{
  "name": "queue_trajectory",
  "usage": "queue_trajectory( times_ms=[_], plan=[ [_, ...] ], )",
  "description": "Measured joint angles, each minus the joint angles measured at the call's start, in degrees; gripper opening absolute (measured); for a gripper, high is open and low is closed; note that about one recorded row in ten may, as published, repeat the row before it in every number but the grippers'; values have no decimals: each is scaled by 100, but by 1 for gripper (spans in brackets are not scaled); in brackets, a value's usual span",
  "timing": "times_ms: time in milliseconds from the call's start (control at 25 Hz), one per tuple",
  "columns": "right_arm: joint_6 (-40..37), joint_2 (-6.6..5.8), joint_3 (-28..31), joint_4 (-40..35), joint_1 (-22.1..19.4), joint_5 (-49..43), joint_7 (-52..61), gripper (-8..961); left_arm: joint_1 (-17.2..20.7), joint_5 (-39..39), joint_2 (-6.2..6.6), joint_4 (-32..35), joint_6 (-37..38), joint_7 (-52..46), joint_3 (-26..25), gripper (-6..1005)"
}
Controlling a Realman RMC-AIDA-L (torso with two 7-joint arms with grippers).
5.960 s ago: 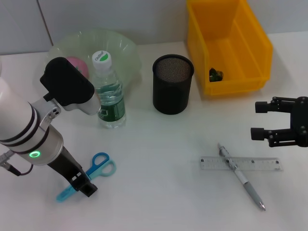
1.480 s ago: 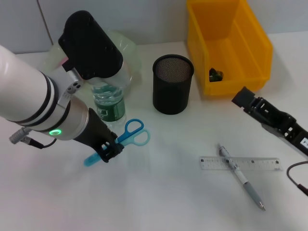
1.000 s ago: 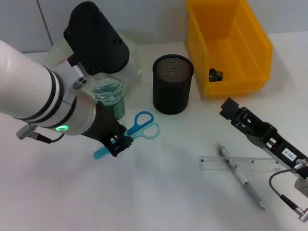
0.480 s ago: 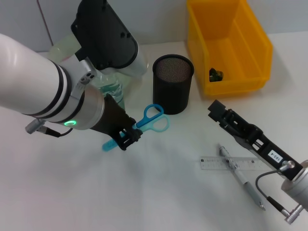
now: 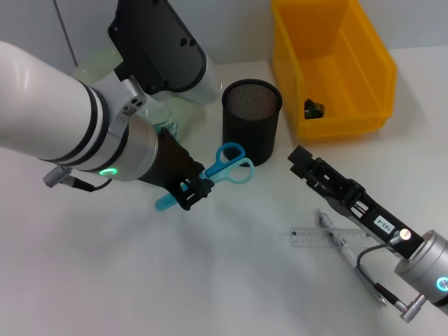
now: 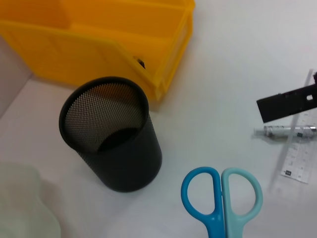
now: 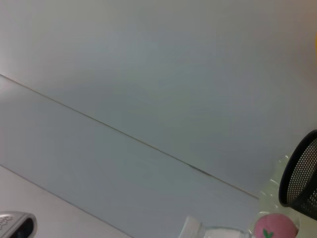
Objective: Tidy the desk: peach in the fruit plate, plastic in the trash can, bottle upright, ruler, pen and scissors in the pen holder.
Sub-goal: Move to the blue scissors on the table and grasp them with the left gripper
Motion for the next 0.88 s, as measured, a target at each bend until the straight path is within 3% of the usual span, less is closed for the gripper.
queue_trajectory(
  times_ms=[640,880],
  plan=[
    [235,0,2,84,219,4,-6,831,8,-87,-9,87,-91,-18,66,210],
    [65,-32,85,-58,128,30,66,831,4,-88,-7,69,-74,-11,70,176]
  ],
)
